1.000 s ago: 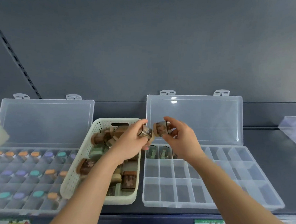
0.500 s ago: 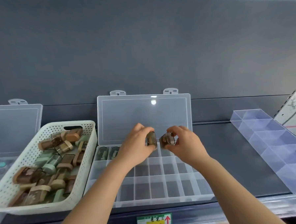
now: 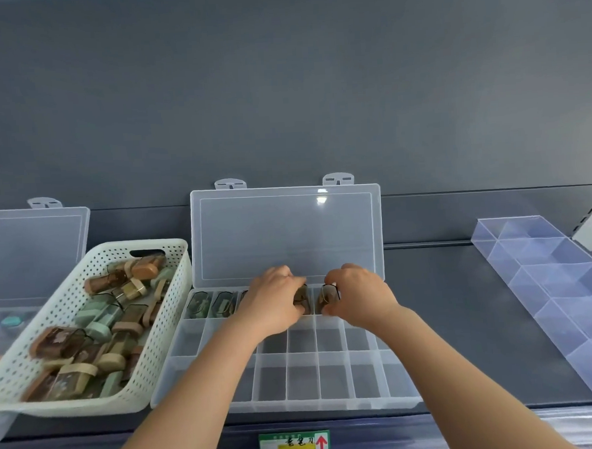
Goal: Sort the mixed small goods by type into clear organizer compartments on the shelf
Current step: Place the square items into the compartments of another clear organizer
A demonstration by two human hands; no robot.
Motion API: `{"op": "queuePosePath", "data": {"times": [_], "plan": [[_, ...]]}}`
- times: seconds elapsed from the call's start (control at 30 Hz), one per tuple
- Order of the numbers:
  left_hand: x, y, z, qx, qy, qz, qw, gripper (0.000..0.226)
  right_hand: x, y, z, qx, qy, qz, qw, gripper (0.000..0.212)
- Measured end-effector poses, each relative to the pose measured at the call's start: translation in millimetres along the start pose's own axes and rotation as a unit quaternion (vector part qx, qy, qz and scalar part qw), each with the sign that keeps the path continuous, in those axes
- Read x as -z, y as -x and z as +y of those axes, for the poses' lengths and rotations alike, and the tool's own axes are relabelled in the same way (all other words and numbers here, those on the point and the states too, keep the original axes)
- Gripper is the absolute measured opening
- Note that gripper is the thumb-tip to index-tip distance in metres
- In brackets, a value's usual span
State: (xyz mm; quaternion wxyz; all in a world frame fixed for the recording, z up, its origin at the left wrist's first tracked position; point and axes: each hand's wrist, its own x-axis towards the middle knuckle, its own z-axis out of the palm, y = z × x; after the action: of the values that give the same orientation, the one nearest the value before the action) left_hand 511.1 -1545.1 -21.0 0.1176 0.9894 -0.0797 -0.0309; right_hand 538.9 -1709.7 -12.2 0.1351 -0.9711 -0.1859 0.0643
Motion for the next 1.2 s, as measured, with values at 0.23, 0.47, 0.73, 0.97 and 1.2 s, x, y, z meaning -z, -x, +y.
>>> {"op": "queuePosePath", "data": {"times": [0.23, 0.47, 0.73, 0.97, 1.2], "plan": [[-1.2, -5.0, -4.0, 0.002, 0.0, -0.038, 0.999, 0.047, 0.8, -5.8, 4.8, 0.009, -0.002, -0.026, 1.0, 0.038], [-4.3, -5.5, -3.4, -0.004, -0.015, -0.022, 1.0, 0.046, -1.0, -3.9, 4.8, 0.021, -0.022, -0.001, 1.0, 0.036], [-5.9, 1.7, -0.2, -0.002, -0.02, 0.015, 1.0, 0.041, -2.9, -4.2, 3.7, 0.028, -0.018, 0.0, 0.999, 0.039], [14.7, 31.9, -22.4, 0.023, -0.011, 0.11, 0.994, 0.034, -10.2, -3.4, -29.2, 0.076, -0.037, 0.083, 0.993, 0.033], [48.8, 98.4, -92.2, 0.1, -0.096, 0.147, 0.979, 0.032, -24.8, -2.4, -105.9, 0.194, -0.038, 0.107, 0.974, 0.032]]}}
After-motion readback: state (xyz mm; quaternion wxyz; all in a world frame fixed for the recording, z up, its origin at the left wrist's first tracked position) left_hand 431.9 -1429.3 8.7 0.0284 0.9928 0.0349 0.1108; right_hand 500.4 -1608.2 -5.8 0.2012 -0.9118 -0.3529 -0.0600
